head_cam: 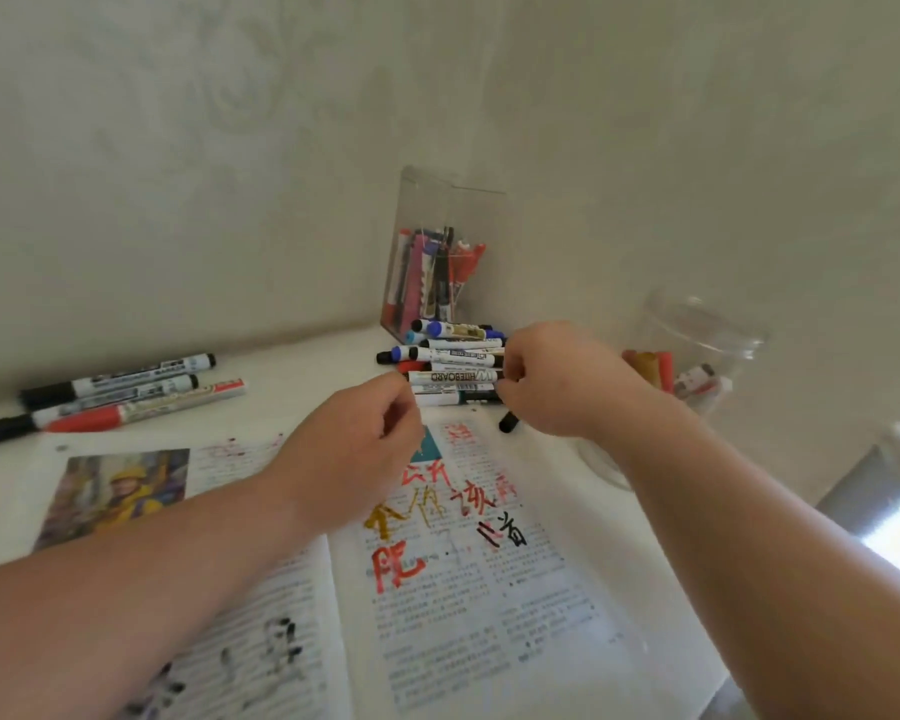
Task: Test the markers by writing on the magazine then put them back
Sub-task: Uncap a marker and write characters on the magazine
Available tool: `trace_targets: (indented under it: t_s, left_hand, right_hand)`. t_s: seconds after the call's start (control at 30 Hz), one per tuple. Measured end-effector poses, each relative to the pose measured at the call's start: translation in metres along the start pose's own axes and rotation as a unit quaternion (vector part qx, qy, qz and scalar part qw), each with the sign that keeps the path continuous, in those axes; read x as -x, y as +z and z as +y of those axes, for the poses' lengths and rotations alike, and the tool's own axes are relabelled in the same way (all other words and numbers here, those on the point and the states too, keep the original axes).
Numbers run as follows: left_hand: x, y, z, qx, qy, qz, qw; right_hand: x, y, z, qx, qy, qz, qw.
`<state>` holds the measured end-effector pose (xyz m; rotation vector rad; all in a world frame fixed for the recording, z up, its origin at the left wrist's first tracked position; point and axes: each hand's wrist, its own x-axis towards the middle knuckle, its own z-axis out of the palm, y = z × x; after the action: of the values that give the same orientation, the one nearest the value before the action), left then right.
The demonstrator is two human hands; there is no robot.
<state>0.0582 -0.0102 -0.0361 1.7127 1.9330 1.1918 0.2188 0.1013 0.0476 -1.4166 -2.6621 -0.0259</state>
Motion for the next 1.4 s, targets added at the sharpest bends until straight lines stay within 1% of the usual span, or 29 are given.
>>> trace_targets:
  t_s: [0.03,0.07,0.13,0.23,0.33,0.47,0.6,0.67,0.7,0.77,0.8,0.83,0.9,0.93,0.97,1.07,1.1,1.13,1.17,1.2,1.23,1.27,1.3,1.33,1.4]
  left_hand:
    - [0.0,-0.001,0.0,0.007,0.0,0.006,1.0]
    - [-0.001,-0.001,0.0,0.014,0.002,0.012,1.0]
    - [-0.001,-0.001,0.0,0.031,0.011,0.018,0.999]
    - [-0.001,0.0,0.0,0.04,0.014,0.014,0.999]
    - [-0.001,0.001,0.001,0.048,0.008,0.012,0.999]
    - [-0.001,0.001,0.003,0.044,-0.004,0.008,0.999]
    - [-0.001,-0.001,0.003,0.026,0.001,-0.005,1.0]
    - [0.0,-0.003,0.001,0.015,0.03,-0.045,0.998]
    - [0.001,-0.004,0.0,0.016,0.053,-0.076,0.996]
    - [0.005,-0.003,-0.001,0.045,0.085,-0.136,0.986]
    - [0.006,-0.002,-0.002,0.076,0.087,-0.154,0.981]
    - [0.006,-0.001,-0.001,0.114,0.081,-0.159,0.977]
    - [0.005,-0.001,0.002,0.188,0.058,-0.131,0.972]
    - [0.004,-0.001,0.003,0.213,0.041,-0.106,0.97]
    - [0.002,-0.001,0.004,0.233,0.024,-0.081,0.969]
    - [-0.002,-0.001,0.002,0.259,-0.02,-0.035,0.965]
    - [-0.004,0.0,0.0,0.245,-0.023,-0.025,0.969]
    - [-0.005,0.001,-0.002,0.217,-0.019,-0.017,0.976]
    - [-0.005,0.002,-0.003,0.18,-0.006,-0.014,0.984]
    - [-0.004,0.003,-0.003,0.137,0.013,-0.015,0.99]
    - [-0.004,0.005,-0.004,0.092,0.037,-0.022,0.995]
    - [-0.004,0.006,-0.003,0.05,0.057,-0.036,0.996]
    - [-0.003,0.007,-0.002,0.017,0.074,-0.051,0.996]
    - [-0.003,0.008,-0.001,-0.003,0.084,-0.067,0.994]
    - [-0.003,0.008,0.001,-0.007,0.092,-0.095,0.991]
  right_hand:
    - [-0.007,0.013,0.0,-0.001,0.028,-0.017,0.999]
    - [-0.013,0.025,0.001,-0.012,0.054,-0.017,0.998]
    - [-0.021,0.041,0.004,-0.032,0.077,-0.007,0.996]
    - [-0.025,0.049,0.005,-0.052,0.103,-0.026,0.993]
    - [-0.024,0.045,0.004,-0.059,0.115,-0.042,0.991]
    - [-0.006,0.025,-0.004,-0.042,0.108,-0.066,0.991]
    - [0.026,-0.002,-0.002,-0.021,0.119,-0.035,0.992]
    - [0.046,-0.023,0.003,-0.009,0.137,-0.002,0.991]
    - [0.057,-0.034,0.004,-0.025,0.135,0.02,0.99]
    - [0.076,-0.05,-0.002,-0.132,0.098,0.047,0.985]
    - [0.079,-0.052,-0.007,-0.196,0.063,0.043,0.978]
    - [0.079,-0.05,-0.013,-0.25,0.025,0.023,0.968]
    - [0.069,-0.035,-0.027,-0.319,-0.042,-0.044,0.946]
    - [0.06,-0.023,-0.032,-0.328,-0.065,-0.068,0.94]
    - [0.05,-0.01,-0.034,-0.32,-0.084,-0.074,0.941]
    - [0.019,0.015,-0.025,-0.238,-0.138,-0.04,0.961]
    - [0.012,0.02,-0.019,-0.245,-0.143,-0.028,0.959]
    - [0.006,0.025,-0.013,-0.289,-0.143,-0.008,0.947]
    - [0.002,0.03,-0.007,-0.36,-0.138,0.018,0.922]
    - [-0.001,0.036,-0.002,-0.449,-0.135,0.034,0.883]
    - [-0.001,0.041,0.001,-0.533,-0.139,0.028,0.835]
    - [0.0,0.048,0.002,-0.59,-0.148,0.005,0.794]
    - [0.002,0.054,0.002,-0.618,-0.158,-0.02,0.77]
    - [0.005,0.058,0.0,-0.62,-0.171,-0.032,0.765]
    - [0.009,0.063,-0.004,-0.601,-0.182,-0.006,0.779]
